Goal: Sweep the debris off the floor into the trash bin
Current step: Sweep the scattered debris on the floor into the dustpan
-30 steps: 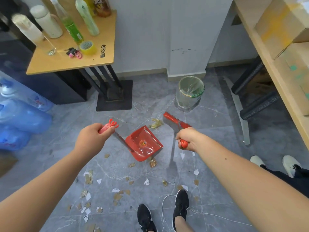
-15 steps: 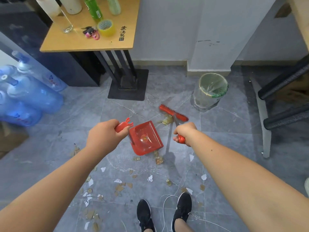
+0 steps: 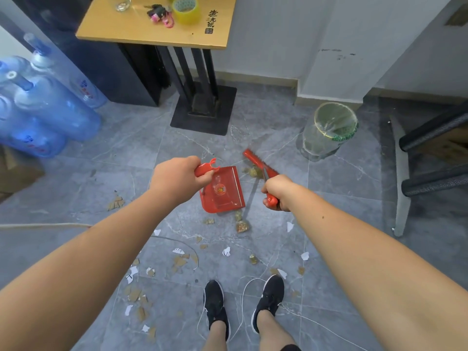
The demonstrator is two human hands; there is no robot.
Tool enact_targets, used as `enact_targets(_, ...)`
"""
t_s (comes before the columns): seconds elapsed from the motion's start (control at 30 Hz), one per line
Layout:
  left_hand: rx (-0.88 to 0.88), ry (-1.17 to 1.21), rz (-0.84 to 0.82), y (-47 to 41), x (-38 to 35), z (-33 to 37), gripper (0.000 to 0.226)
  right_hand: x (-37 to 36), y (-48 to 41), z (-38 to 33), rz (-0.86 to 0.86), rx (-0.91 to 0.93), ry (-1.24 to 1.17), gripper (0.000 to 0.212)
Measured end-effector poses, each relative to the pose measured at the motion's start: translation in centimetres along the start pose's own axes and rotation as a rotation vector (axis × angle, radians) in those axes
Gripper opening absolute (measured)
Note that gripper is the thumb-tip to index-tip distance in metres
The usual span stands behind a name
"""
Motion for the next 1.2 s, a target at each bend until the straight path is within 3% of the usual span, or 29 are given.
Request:
enact_targets(0.47,-0.045,-0.042,-0.001,7.1,0.0,-6.4,0.047,-9.1,3.2,7.5,-0.024,-0.023,0.010,0.016)
enact_targets(1.07,0.096,-0.019,-0.005,20.6,0.2,-17.8,0.054,-23.9,10.5,17.7,-0.144,-0.093,-0.058,0.014)
enact_targets(1.2,0.129,-0.025,0.006,22.3,0.4,-18.9,0.046,-25.6,11.9,18.7,-0.165,-0.096,-0.075,0.012)
Point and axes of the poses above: each hand's wrist, its own y-axis away from the middle knuckle, its own x-axis out of the back of the hand, z = x × y, the point moved 7 cm from there along -y, towards the middle knuckle, and after that the axes turned 5 degrees about -z, right-handed, at the moved point
